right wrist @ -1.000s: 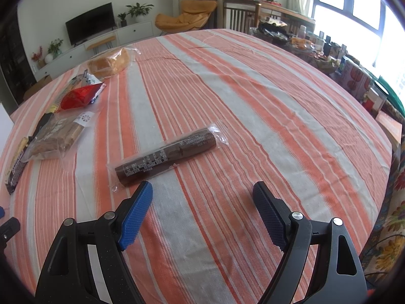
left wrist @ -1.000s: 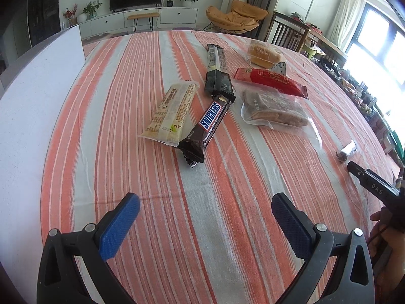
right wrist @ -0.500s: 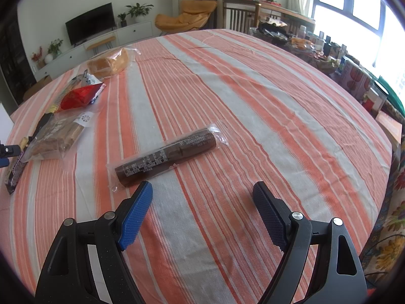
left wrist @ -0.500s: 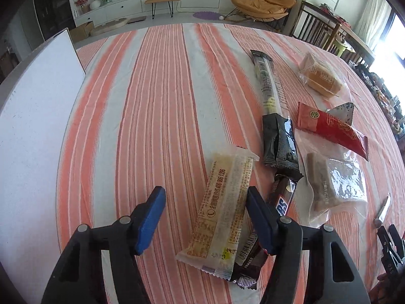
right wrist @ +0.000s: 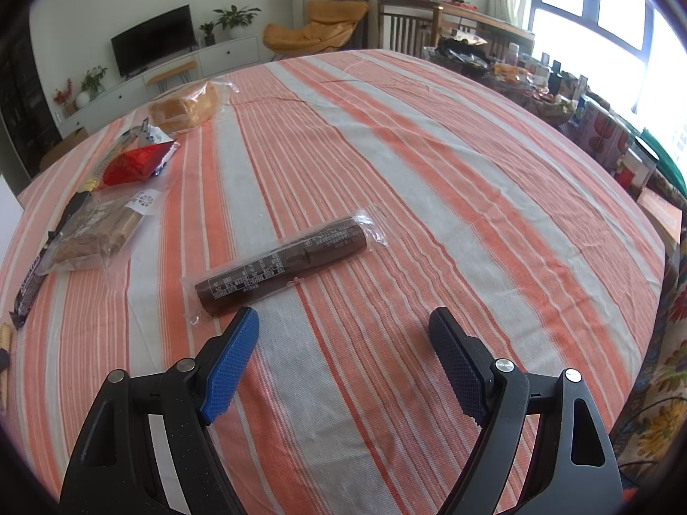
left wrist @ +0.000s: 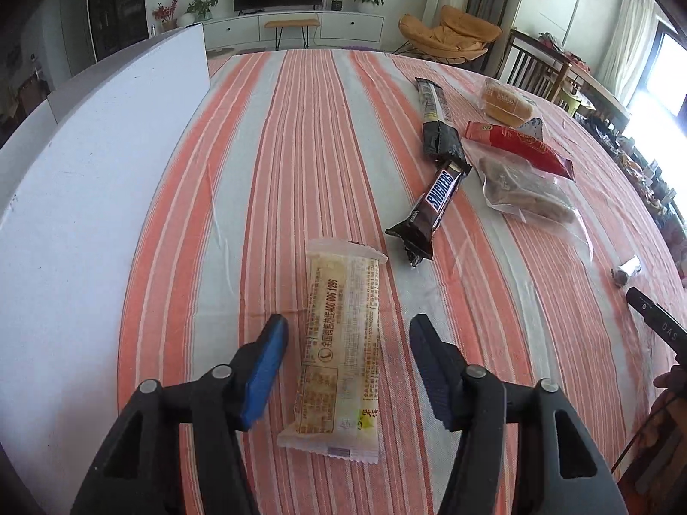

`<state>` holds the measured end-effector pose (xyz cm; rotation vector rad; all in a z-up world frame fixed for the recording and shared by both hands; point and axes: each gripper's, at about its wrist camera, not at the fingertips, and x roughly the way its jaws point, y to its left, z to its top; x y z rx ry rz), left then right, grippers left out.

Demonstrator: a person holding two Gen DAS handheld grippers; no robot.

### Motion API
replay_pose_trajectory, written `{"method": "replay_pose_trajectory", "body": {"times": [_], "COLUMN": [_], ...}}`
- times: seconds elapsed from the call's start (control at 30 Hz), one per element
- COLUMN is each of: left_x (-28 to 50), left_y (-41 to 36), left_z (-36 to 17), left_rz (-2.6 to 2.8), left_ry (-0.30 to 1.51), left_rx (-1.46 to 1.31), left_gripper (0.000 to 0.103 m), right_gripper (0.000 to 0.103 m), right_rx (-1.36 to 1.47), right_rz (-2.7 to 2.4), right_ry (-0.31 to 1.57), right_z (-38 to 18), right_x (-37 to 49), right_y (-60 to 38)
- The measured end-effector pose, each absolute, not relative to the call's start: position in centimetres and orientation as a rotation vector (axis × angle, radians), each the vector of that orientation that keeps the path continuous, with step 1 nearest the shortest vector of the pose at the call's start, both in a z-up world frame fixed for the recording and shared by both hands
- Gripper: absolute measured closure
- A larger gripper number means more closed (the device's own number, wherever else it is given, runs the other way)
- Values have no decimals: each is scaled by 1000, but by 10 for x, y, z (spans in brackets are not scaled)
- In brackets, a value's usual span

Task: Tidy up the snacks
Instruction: 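Lower the left tool onto the cream wrapped bar and close on it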

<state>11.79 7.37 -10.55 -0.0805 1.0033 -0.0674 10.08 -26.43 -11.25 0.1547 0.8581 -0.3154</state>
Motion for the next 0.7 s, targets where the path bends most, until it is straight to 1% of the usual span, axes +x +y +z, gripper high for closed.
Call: {"method": "replay_pose_trajectory", "body": {"times": [0.03,0.13,0.2,0.3,0.53,0.6,0.7], "left_x": [119,121,121,122,121,121,121], "left_y": [73,66,70,72,73,73,73], "left_z": [-108,-111,-114,-116,-116,-116,-116], "left_rz": [-58,-20,-15,-12,-11,-11,-11], "left_ry": [1004,972,952,955,955,955,954], "left_rx": [-68,14,3,1,2,1,2], "left_gripper": [15,13,4,0,0,0,0], "right_gripper": [18,18,18,18,18,18,18], "right_rx": [155,157,161,163,211,262,418], "right_rz": [-315,-313,-310,-308,-284,-258,-192], "right_ry": [858,857,855,853,830,808,748], "right_z": [-112,-112,-112,-111,-109,-108,-106], "right_x": [101,101,100,100,96,93,83], "right_y": [-264,-264,-265,-265,-270,-277,-296]}}
